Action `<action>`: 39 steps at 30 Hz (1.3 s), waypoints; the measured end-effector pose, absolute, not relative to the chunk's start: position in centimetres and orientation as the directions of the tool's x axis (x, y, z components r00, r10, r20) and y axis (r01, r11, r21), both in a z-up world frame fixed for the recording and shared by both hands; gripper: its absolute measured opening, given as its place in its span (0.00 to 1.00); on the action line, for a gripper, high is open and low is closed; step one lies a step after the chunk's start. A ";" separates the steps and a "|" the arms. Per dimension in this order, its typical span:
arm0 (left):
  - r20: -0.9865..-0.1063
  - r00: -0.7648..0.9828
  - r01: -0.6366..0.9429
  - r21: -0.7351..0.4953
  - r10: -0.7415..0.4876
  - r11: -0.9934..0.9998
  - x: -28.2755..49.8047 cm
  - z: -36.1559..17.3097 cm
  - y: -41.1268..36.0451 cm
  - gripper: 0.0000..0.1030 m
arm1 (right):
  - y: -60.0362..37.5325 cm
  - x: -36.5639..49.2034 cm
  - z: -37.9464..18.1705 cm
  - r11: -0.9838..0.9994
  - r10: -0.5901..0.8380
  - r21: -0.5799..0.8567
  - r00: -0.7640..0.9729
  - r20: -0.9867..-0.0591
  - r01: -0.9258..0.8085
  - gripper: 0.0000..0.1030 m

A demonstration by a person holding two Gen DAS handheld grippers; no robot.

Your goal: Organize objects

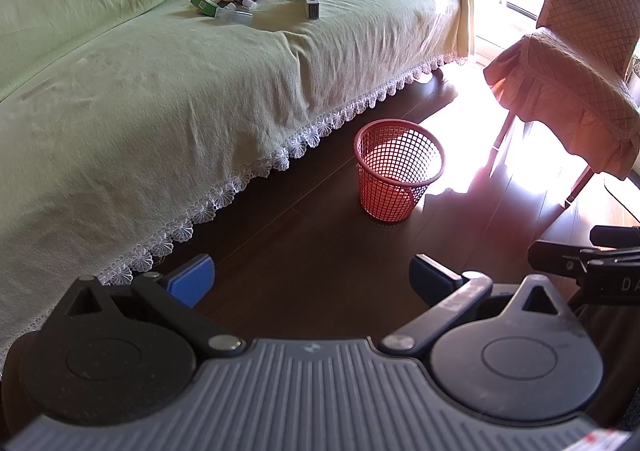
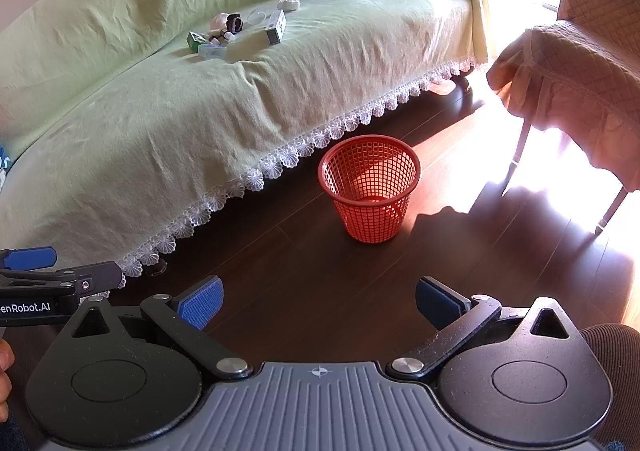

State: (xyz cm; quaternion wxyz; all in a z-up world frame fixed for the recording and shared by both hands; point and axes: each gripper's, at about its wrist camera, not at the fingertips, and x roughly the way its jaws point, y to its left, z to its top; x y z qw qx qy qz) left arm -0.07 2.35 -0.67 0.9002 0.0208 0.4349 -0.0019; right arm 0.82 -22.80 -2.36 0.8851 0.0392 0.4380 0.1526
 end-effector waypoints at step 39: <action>-0.788 0.565 0.310 -0.072 -0.245 0.948 1.6 -2.4 2.3 0.99 | -22.4 2.2 -2.6 0.942 0.330 0.229 0.554 -0.764 -0.245 0.98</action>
